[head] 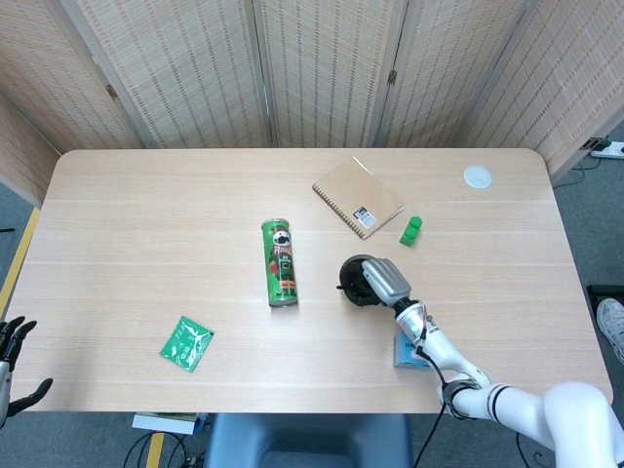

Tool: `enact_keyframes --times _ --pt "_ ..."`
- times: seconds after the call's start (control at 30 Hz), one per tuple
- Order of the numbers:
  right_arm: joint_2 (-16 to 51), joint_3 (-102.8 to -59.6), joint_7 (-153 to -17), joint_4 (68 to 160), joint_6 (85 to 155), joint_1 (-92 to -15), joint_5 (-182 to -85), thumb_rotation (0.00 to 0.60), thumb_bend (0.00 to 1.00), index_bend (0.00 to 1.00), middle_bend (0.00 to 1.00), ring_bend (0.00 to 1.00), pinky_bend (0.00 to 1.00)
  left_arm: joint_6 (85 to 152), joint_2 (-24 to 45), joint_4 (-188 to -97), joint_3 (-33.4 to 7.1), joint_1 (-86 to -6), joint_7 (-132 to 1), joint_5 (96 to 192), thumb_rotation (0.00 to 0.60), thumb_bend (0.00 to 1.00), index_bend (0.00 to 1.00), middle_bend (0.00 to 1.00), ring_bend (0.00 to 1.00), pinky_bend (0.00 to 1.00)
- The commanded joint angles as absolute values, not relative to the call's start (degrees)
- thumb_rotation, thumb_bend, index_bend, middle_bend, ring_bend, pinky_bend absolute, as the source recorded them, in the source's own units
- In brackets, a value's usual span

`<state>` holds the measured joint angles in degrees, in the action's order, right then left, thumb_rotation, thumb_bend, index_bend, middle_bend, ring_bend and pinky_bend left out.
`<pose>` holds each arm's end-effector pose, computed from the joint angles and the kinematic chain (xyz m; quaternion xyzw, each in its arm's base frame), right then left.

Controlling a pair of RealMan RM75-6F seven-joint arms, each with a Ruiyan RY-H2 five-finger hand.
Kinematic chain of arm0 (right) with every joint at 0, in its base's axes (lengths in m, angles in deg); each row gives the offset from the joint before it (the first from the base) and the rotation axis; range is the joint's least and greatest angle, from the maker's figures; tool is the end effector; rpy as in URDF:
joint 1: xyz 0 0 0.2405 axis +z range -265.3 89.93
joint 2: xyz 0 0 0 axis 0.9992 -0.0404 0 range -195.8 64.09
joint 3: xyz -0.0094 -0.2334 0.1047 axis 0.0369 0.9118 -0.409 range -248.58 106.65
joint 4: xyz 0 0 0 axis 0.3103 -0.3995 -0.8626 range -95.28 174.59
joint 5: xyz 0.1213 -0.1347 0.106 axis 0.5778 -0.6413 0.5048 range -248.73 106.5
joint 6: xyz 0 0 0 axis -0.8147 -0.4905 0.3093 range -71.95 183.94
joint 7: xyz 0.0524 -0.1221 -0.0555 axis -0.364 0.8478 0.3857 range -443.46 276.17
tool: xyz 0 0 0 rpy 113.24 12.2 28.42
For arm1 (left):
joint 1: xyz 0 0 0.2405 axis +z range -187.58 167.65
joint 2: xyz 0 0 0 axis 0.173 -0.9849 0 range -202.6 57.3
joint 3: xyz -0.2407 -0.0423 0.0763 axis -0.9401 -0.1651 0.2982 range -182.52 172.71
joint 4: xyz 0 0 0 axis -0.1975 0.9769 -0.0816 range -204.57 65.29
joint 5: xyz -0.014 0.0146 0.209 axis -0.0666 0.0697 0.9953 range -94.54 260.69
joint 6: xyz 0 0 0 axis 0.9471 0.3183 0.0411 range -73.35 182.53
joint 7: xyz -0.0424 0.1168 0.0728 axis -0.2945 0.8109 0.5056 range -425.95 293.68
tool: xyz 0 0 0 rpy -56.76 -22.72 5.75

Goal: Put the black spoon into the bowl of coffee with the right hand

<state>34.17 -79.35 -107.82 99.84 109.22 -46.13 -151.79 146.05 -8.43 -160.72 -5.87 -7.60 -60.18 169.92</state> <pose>-0.1806 -0.3589 -0.0574 0.6627 -0.5112 0.4591 0.2978 -0.3287 0.1337 0.1699 -0.5823 -0.3609 -0.3374 0.6456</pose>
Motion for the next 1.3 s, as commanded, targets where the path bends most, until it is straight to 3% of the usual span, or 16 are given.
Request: enact_keyframes --times 0.03,0.43,0.53,0.6,0.67,0.83,1.03,1.3 --pt "33.2 -79.0 -108.2 100.1 109.3 -46.7 -151.8 0.600 0.45 0.76 1.00 1.00 1.00 146.1 -8.4 -160.8 -5.8 -7.6 -60.1 170.0 0.600 0.23 0.17 0.14 0.12 0.17" --pt "34.4 -80.9 -109.0 95.3 108.8 -45.9 -150.5 0.600 0.45 0.76 1.00 1.00 1.00 146.4 -8.4 -161.3 -5.7 -7.4 -59.5 170.3 0.600 0.23 0.17 0.14 0.12 0.17" --pt "34.8 -81.6 -109.8 94.8 108.8 -45.5 -150.3 0.600 0.40 0.75 1.00 1.00 1.00 146.6 -8.5 -161.5 -5.7 -7.3 -59.5 170.2 0.600 0.23 0.17 0.14 0.12 0.17" --pt "34.6 -81.6 -110.2 95.1 108.8 -45.5 -150.4 0.600 0.33 0.64 1.00 1.00 1.00 146.7 -8.5 -161.6 -5.7 -7.2 -59.4 170.2 0.600 0.23 0.17 0.14 0.12 0.17" --pt "34.2 -81.5 -110.5 96.0 109.0 -45.7 -150.5 0.600 0.22 0.47 1.00 1.00 1.00 146.6 -8.5 -161.6 -5.7 -7.2 -59.4 170.1 0.600 0.23 0.17 0.14 0.12 0.17" --pt "32.3 -81.4 -109.9 99.3 110.0 -46.4 -150.8 0.554 0.10 0.27 1.00 1.00 1.00 146.3 -8.4 -161.8 -5.7 -7.5 -59.1 170.4 0.600 0.23 0.17 0.14 0.12 0.17" --pt "28.8 -81.5 -107.6 104.5 112.8 -48.1 -150.9 0.534 0.11 0.23 1.00 1.00 1.00 145.7 -8.2 -162.0 -5.7 -8.1 -59.1 170.8 0.600 0.23 0.17 0.13 0.12 0.17" --pt "15.5 -78.7 -92.3 115.4 121.9 -54.7 -153.3 0.600 0.30 0.27 1.00 1.00 1.00 144.8 -7.8 -162.0 -6.1 -9.3 -60.6 171.5 0.600 0.23 0.17 0.13 0.12 0.17"
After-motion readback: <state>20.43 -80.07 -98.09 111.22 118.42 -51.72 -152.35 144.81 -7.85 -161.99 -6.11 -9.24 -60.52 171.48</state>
